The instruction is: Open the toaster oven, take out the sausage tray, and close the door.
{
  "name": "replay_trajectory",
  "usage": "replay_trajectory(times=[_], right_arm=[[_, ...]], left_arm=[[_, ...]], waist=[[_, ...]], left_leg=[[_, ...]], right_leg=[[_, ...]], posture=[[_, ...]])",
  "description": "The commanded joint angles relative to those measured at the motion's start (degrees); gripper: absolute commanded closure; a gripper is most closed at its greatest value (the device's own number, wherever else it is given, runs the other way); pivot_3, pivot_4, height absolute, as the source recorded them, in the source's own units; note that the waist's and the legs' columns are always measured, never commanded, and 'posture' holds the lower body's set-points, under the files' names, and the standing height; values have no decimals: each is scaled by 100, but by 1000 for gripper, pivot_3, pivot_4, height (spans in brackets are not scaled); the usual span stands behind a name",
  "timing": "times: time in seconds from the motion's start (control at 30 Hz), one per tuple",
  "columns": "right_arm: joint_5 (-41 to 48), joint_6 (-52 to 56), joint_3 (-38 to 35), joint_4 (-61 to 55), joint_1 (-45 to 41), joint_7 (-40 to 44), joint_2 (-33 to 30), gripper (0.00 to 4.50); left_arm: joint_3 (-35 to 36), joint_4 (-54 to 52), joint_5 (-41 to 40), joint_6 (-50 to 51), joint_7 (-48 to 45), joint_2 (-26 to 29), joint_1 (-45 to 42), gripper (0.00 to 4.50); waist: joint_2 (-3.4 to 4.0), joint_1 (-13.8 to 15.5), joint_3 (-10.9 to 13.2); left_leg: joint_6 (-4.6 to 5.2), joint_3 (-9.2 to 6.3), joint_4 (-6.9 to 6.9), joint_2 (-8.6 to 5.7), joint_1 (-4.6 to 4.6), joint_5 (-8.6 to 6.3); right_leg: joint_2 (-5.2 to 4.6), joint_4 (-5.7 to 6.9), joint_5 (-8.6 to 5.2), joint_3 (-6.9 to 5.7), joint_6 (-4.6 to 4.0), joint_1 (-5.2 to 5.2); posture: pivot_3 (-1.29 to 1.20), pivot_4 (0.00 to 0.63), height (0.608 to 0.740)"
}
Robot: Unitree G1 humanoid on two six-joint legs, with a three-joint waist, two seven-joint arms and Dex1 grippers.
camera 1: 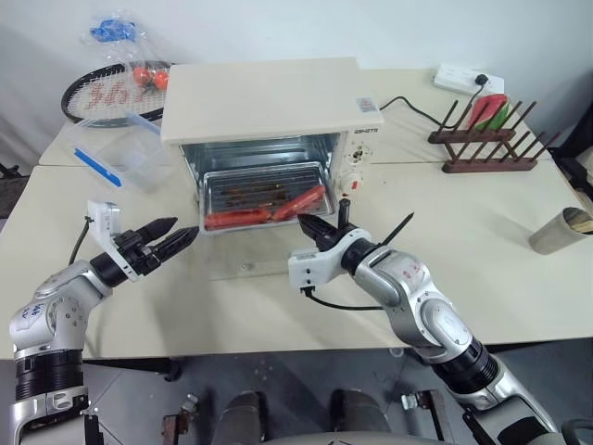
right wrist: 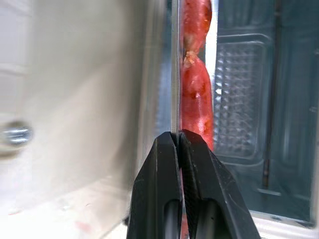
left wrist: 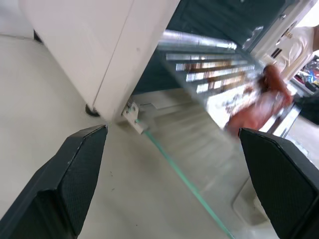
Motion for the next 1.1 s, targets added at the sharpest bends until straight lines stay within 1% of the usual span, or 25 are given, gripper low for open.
replay_trajectory(times=[0.03,0.53,0.7,0.8,0.9,0.93,1.03,1.1], right_arm=[[-65,-266,-212,-603,-21,-150,-73,4500],[163,-481,-494,-789,177,67,-121,4500],[553,-632,-617,-913,286,239,-194,4500],[863,-897,-730,-988,375,300,-394,4500],[1147,-1180,-819,-1065,463,297,-595,4500],[1224,-1255,-862,-1090,494,294,-648,4500],[1438,-1488,-970,-1100,530,263,-791,4500],[1478,-1588,-1021,-1084,526,244,-825,4500]], left_arm=[[95,-136,-90,-37,-100,88,-63,18],[75,-176,-89,72,-78,95,-71,18],[76,-344,-263,581,-36,180,-25,18],[188,-533,-746,1487,66,253,-55,18],[550,-728,-1386,2227,497,157,-169,18],[607,-729,-1566,2697,750,216,-229,18],[708,-682,-1964,3812,1255,357,-371,18],[844,-604,-2177,4202,1452,333,-473,18]], waist=[[0,0,0],[-3,0,-2],[-3,3,-2],[-3,3,-2],[-4,5,-2],[-4,5,-2],[-4,7,-2],[-4,6,-2]], left_leg=[[0,0,1,0,0,0],[0,1,8,3,3,0],[0,0,9,3,3,0],[0,-1,10,3,3,0],[0,-4,11,3,3,0],[0,-7,13,3,3,0],[0,-12,17,3,3,0],[0,-11,17,2,4,0]], right_leg=[[0,0,0,0,0,0],[1,1,-1,0,-2,5],[1,1,-1,0,-2,6],[1,1,-1,1,-2,7],[1,1,-1,2,-2,8],[1,1,-1,2,-2,10],[1,2,-1,2,-2,14],[1,2,-1,4,-2,15]], posture=[[0,150,740],[0,150,740],[0,150,740],[0,150,740],[0,150,740],[0,150,740],[0,150,740],[0,150,740]])
